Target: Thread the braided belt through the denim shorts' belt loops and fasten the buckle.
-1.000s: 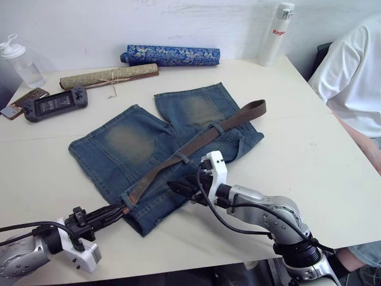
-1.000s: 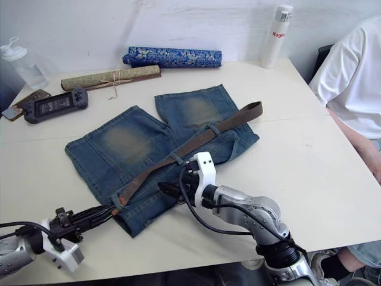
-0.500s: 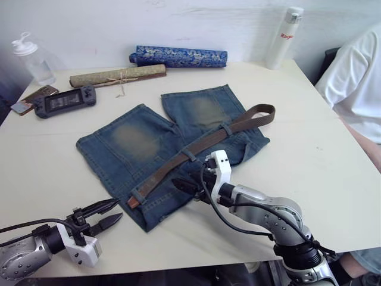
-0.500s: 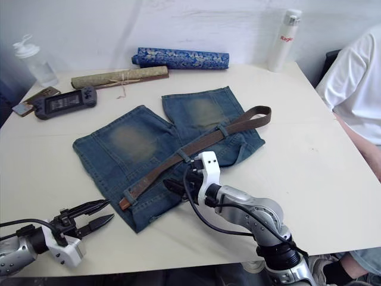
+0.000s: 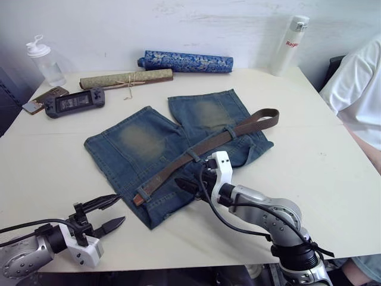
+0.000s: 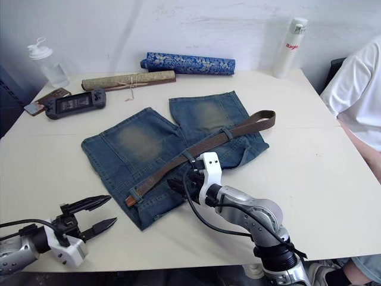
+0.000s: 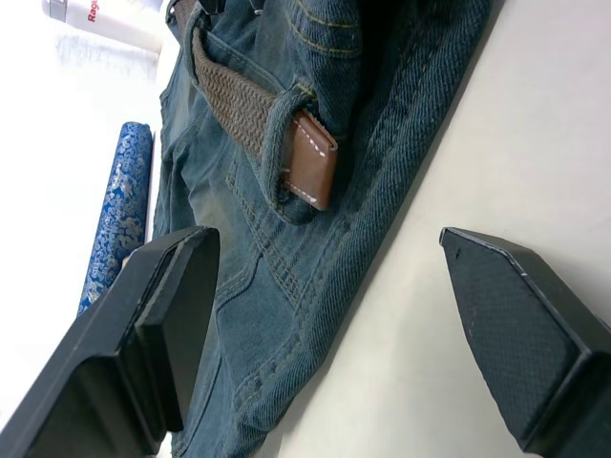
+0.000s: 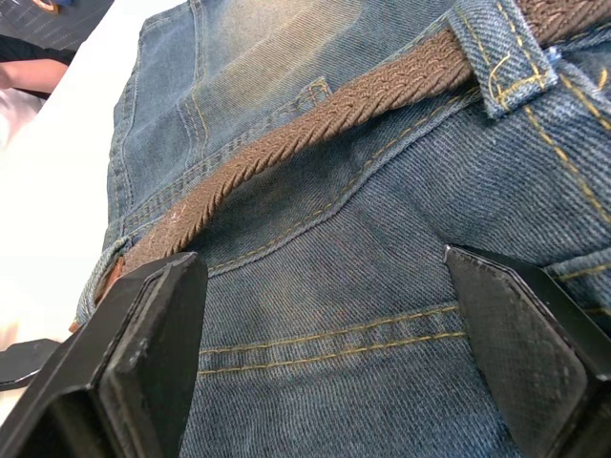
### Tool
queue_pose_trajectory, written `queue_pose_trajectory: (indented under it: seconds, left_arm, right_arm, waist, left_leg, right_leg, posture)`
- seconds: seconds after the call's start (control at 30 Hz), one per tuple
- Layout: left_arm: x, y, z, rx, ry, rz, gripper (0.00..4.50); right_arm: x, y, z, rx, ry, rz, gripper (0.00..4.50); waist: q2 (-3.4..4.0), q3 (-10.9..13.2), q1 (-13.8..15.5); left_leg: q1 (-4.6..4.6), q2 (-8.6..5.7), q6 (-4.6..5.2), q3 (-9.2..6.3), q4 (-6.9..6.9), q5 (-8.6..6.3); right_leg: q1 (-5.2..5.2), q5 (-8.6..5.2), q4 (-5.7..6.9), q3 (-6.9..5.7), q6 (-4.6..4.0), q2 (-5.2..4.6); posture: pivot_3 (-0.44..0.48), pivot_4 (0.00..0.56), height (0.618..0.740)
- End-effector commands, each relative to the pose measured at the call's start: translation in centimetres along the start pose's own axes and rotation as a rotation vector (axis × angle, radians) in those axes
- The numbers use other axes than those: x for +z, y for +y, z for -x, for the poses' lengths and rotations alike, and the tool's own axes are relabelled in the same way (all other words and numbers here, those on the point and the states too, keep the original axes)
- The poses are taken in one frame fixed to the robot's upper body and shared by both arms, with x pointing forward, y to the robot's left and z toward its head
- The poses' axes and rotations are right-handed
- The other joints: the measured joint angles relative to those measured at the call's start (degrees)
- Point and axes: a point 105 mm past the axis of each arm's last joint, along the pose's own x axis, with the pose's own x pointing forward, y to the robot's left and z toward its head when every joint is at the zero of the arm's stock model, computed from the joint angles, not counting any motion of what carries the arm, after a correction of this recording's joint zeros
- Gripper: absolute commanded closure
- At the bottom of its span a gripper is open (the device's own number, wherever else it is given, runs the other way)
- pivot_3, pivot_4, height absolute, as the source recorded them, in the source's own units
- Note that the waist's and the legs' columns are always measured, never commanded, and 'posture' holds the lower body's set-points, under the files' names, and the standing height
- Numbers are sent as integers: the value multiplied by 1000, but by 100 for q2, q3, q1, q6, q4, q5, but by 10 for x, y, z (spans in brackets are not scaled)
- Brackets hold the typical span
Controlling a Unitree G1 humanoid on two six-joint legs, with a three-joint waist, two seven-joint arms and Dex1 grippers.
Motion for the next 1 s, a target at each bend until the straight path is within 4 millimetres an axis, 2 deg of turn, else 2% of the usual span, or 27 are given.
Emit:
queue_pose_trajectory:
  seconds: [0.03, 0.13, 0.53, 0.73, 0.83, 1.0]
  left_arm:
    - [7, 15, -5, 65, -39, 6, 449]
    - [5, 21, -6, 80, -35, 10, 449]
    - [4, 8, -27, 48, -47, 11, 449]
    - [4, 8, -28, 51, -50, 7, 449]
    - [5, 7, -28, 49, -57, 5, 1190]
    - [6, 4, -24, 35, -58, 1, 3549]
  right_arm:
    - [-28, -41, 4, -186, 108, -39, 208]
    - [-29, -40, 4, -185, 111, -39, 208]
    - [-29, -40, 5, -192, 101, -46, 208]
    - [-28, -39, 4, -194, 96, -47, 208]
    - [-28, -40, 4, -195, 95, -47, 208]
    - [-27, -40, 4, -196, 95, -46, 208]
  waist:
    - [-2, -1, -2]
    - [-1, -1, -2]
    - [-1, 0, 3]
    - [1, 1, 2]
    - [1, 1, 1]
    - [1, 1, 2]
  left_leg:
    - [0, 0, 0, 0, -1, 0]
    - [1, 0, 0, 0, -4, 0]
    - [5, 0, 0, -1, -26, 0]
    - [45, 0, 0, -4, -65, 2]
    - [52, 0, 0, -6, -72, 3]
    - [52, 0, 0, -7, -74, 3]
  right_leg:
    - [0, 0, -1, 0, 0, 0]
    - [-1, 0, -1, 0, -1, 0]
    - [1, 2, -23, 0, 1, 1]
    - [52, 6, -70, -5, 6, 2]
    - [62, 11, -84, -6, 8, 2]
    - [62, 13, -88, -6, 9, 2]
  posture:
    - [0, 150, 645]
    - [0, 150, 645]
    - [0, 150, 645]
    - [0, 150, 645]
    - [0, 150, 645]
    - [0, 150, 645]
